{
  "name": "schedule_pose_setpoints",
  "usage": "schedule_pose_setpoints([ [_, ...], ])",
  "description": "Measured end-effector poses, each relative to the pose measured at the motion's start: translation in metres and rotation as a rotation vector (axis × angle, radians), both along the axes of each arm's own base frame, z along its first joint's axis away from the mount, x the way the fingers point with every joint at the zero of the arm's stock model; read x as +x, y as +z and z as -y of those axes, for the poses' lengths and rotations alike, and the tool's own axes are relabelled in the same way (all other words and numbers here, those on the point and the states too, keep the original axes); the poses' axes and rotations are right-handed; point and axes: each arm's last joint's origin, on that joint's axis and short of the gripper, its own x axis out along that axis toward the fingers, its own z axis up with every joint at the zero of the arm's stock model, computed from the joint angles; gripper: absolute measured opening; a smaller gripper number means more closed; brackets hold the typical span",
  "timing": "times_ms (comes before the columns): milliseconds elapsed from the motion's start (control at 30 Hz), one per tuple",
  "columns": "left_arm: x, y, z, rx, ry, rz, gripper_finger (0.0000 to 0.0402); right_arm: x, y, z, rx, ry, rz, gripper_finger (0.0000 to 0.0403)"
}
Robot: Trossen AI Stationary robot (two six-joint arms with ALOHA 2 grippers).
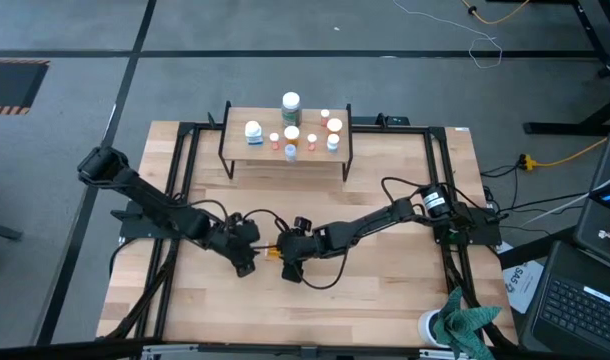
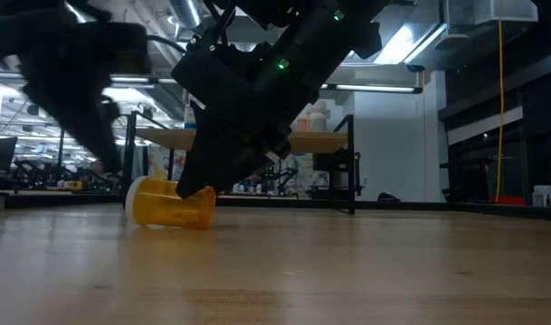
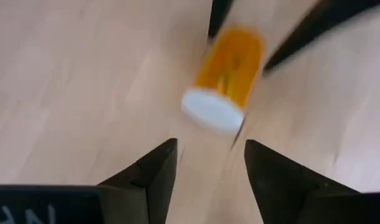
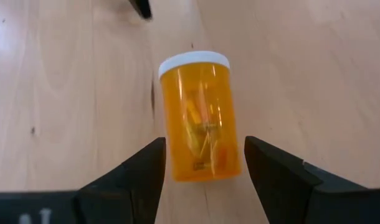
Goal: Pick and place medicine bottles onto shelf by color
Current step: Put the orange pill bottle on the shelf
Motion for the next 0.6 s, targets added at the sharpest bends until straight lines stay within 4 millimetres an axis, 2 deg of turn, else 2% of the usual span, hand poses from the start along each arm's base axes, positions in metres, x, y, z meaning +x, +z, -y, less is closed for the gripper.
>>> schedule_pose_setpoints([
  [267, -0.005, -0.003, 0.003, 0.012, -0.003, -0.032, 0.0182, 0.001, -0.006, 0.003, 0.024, 0.023, -0.025, 0.0220],
  [400, -0.003, -0.021, -0.004, 0.058, 0.033, -0.096, 0.0182, 0.001, -0.012, 0.004, 0.039, 0.027, -0.045, 0.0220],
  [600, 0.015, -0.029, -0.005, 0.046, -0.003, -0.033, 0.0182, 0.001, -0.016, 0.003, 0.050, 0.012, -0.051, 0.0220],
])
